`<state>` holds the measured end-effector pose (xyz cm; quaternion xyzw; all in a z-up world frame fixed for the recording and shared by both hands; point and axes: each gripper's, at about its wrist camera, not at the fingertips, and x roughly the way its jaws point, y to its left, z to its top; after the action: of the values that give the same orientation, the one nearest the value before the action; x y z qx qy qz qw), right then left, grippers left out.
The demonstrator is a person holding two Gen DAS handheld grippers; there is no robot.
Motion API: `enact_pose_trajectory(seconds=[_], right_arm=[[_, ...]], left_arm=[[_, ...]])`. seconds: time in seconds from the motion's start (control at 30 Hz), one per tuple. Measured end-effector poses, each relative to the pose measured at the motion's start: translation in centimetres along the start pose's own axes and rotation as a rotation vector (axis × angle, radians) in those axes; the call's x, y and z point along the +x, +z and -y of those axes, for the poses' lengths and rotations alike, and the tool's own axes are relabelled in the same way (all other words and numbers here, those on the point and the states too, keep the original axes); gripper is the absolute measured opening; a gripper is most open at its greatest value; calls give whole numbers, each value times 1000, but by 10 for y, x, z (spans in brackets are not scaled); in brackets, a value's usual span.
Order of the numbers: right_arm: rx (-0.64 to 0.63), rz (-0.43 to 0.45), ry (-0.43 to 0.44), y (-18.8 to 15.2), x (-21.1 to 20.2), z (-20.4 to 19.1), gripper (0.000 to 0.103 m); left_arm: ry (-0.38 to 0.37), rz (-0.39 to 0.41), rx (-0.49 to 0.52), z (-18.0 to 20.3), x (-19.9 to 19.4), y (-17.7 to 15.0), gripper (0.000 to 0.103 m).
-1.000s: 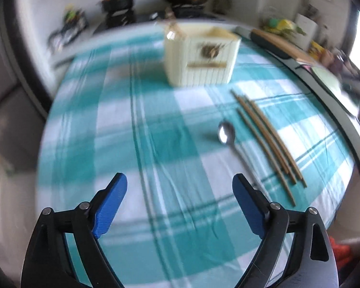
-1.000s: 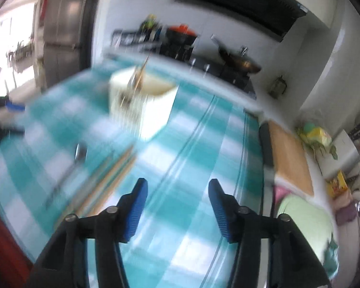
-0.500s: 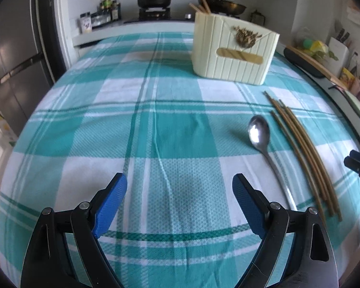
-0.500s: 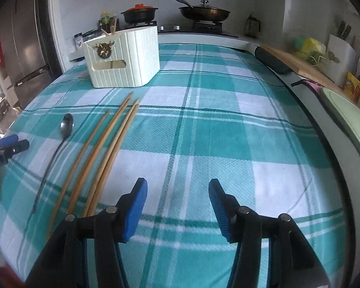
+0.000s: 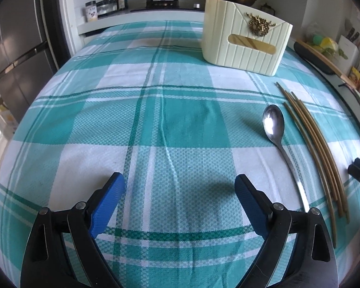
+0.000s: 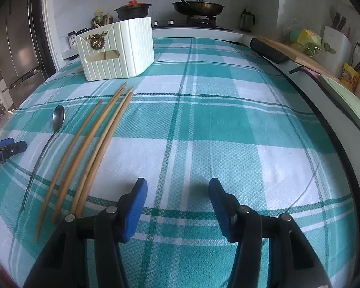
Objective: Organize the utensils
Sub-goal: 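Withdraw both open tools from the holder back over the spoon and chopsticks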
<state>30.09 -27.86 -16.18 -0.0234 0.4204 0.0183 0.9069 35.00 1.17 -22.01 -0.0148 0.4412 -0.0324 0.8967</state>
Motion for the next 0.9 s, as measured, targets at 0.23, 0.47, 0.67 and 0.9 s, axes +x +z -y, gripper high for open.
enact_pose_trajectory(seconds=[0.23, 0.47, 0.67, 0.9], right_arm=[[-5, -1, -6, 0, 0, 0, 55], [-11, -1, -12, 0, 0, -1, 55], [-7, 0, -7, 0, 0, 0, 55], [12, 5, -1, 0, -1, 2, 55]], left_arm=[[3, -11, 9, 2, 3, 0, 99], [-16, -6, -2, 0, 1, 0, 100], [-95, 50, -27, 7, -20, 1, 100], [-130, 18, 84, 63, -21, 13, 100]])
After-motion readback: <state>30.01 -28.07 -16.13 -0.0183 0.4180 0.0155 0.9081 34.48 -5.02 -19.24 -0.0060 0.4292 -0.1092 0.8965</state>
